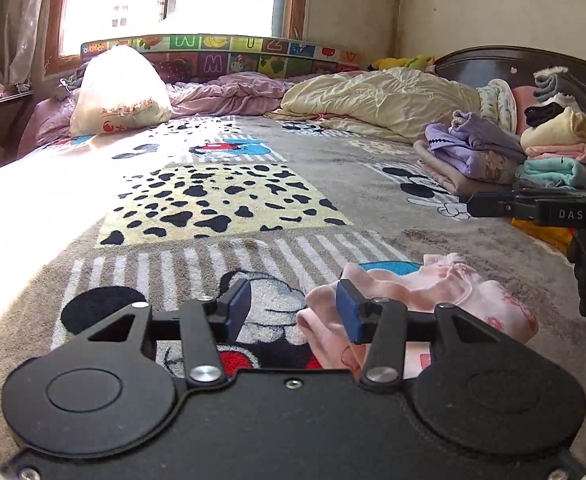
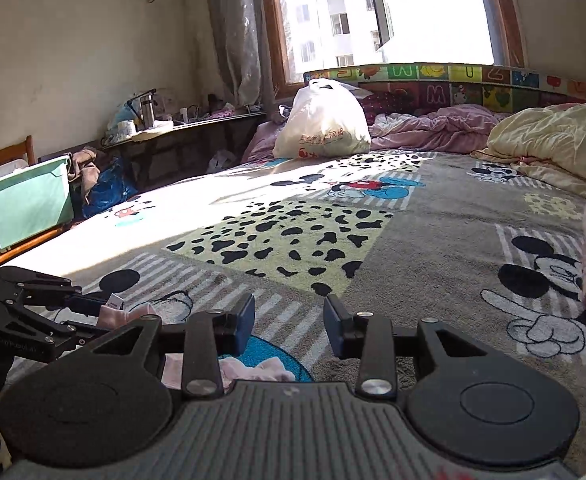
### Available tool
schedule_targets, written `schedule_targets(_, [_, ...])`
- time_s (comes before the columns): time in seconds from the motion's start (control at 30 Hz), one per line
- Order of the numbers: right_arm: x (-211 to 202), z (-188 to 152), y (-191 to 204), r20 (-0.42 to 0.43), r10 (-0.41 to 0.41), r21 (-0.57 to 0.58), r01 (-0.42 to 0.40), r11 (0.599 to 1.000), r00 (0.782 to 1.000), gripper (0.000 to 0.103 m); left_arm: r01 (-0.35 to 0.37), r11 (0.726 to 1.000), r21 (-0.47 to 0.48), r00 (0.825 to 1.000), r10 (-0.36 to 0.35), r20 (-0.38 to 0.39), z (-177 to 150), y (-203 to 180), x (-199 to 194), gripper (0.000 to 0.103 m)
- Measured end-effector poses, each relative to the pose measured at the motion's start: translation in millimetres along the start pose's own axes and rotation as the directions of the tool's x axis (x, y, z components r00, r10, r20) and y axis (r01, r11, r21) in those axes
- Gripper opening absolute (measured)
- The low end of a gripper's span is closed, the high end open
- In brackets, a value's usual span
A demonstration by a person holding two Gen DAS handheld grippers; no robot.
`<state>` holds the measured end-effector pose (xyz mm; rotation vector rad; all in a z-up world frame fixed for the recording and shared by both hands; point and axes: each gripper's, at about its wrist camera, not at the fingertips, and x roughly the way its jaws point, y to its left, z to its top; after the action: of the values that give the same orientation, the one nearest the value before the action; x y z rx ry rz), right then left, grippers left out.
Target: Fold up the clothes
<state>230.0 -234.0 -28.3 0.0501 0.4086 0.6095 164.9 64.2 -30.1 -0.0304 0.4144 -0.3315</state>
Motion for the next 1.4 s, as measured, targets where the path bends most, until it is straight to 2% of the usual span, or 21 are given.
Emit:
schedule_targets(0.07, [-18, -11, 4, 0.045, -0.007, 0.013, 0.006, 1.0, 0.999, 0.039, 0.065, 0.998, 0.013, 0.996, -0.066, 0.054, 1, -11, -10, 0.046])
schedule_targets(0.13, [-32, -23, 14, 0.074, 0.023, 0.013, -0.024, 1.0, 0.997, 0.039, 0.108, 0.99, 0.092, 0.99, -0.115, 0.076, -2, -29, -13, 0.046])
schedule_targets(0.2, [-38, -34, 31, 0.065, 0.076, -0.046, -0.073, 0.996, 0.995, 0.038, 0.141, 0.969, 0.203, 0.987, -0.153, 0.044, -10, -51, -8, 0.046])
schedule_targets(0.27, [-34, -41, 43, 0.019, 0.112, -0.091, -0.109, 0.99, 0.994, 0.037, 0.134, 0.955, 0.265, 0.991, -0.126, -0.047, -23, -63, 10, 0.046])
schedule_targets(0.3, [-30, -45, 45, -0.001, 0.117, -0.094, -0.117, 0.989, 0.993, 0.037, 0.138, 0.956, 0.257, 0.986, -0.107, -0.13, -31, -63, 24, 0.046])
schedule_targets(0.33, [-25, -48, 44, -0.018, 0.118, -0.088, -0.119, 0.989, 0.993, 0.037, 0.142, 0.958, 0.248, 0.979, -0.1, -0.176, -34, -62, 32, 0.046])
schedule_targets(0.37, [-18, -50, 44, -0.049, 0.115, -0.091, -0.119, 0.989, 0.992, 0.037, 0.146, 0.96, 0.238, 0.977, -0.103, -0.186, -32, -60, 33, 0.046])
schedule_targets(0.43, [3, -56, 45, -0.165, 0.101, -0.117, -0.121, 0.986, 0.981, 0.038, 0.153, 0.962, 0.225, 0.973, -0.107, -0.204, -28, -57, 34, 0.046])
schedule_targets(0.5, [4, -56, 45, -0.161, 0.11, -0.108, -0.129, 0.986, 0.981, 0.038, 0.152, 0.958, 0.243, 0.98, -0.114, -0.164, -25, -59, 23, 0.046])
schedule_targets(0.6, [-12, -52, 50, -0.087, 0.108, -0.116, -0.118, 0.986, 0.99, 0.038, 0.135, 0.962, 0.237, 0.99, -0.12, -0.078, -24, -57, 17, 0.046])
schedule_targets(0.67, [-20, -49, 53, -0.029, 0.114, -0.129, -0.116, 0.985, 0.993, 0.038, 0.111, 0.97, 0.217, 0.992, -0.093, -0.089, -26, -51, 28, 0.046])
schedule_targets(0.73, [-16, -44, 56, -0.01, 0.123, -0.149, -0.123, 0.981, 0.992, 0.039, 0.113, 0.969, 0.22, 0.987, -0.085, -0.136, -33, -46, 40, 0.046])
schedule_targets(0.83, [13, -52, 57, -0.146, 0.134, -0.155, -0.156, 0.975, 0.98, 0.049, 0.123, 0.967, 0.224, 0.983, -0.087, -0.163, -32, -44, 45, 0.048])
schedule_targets(0.97, [13, -53, 59, -0.154, 0.141, -0.15, -0.164, 0.975, 0.978, 0.05, 0.116, 0.965, 0.233, 0.984, -0.08, -0.158, -32, -45, 42, 0.048])
schedule_targets(1.03, [9, -53, 65, -0.141, 0.128, -0.178, -0.152, 0.972, 0.982, 0.05, 0.116, 0.972, 0.204, 0.985, -0.087, -0.149, -28, -41, 34, 0.049])
schedule_targets(1.1, [-3, -52, 67, -0.089, 0.12, -0.181, -0.134, 0.974, 0.989, 0.05, 0.106, 0.984, 0.143, 0.99, -0.091, -0.105, -24, -34, 20, 0.049])
schedule_targets(1.17, [-16, -49, 62, -0.023, 0.083, -0.14, -0.085, 0.986, 0.996, 0.051, 0.083, 0.995, 0.047, 0.993, -0.079, -0.083, -21, -22, 9, 0.052])
schedule_targets(1.23, [-27, -46, 50, 0.005, 0.043, -0.035, -0.043, 0.998, 0.999, 0.059, 0.074, 0.995, -0.07, 0.993, -0.08, -0.087, -21, -12, 5, 0.054])
schedule_targets(1.27, [-30, -46, 43, -0.002, 0.036, 0.032, -0.036, 0.999, 0.999, 0.066, 0.071, 0.989, -0.131, 0.992, -0.084, -0.093, -22, -7, 4, 0.056])
schedule_targets(1.33, [-30, -51, 30, -0.018, 0.06, 0.169, -0.056, 0.984, 0.998, 0.068, 0.063, 0.966, -0.253, 0.99, -0.091, -0.104, -23, 2, 2, 0.058])
schedule_targets(1.4, [-28, -59, 17, -0.031, 0.093, 0.319, -0.078, 0.944, 0.995, 0.068, 0.052, 0.928, -0.37, 0.988, -0.1, -0.113, -25, 11, 0, 0.062])
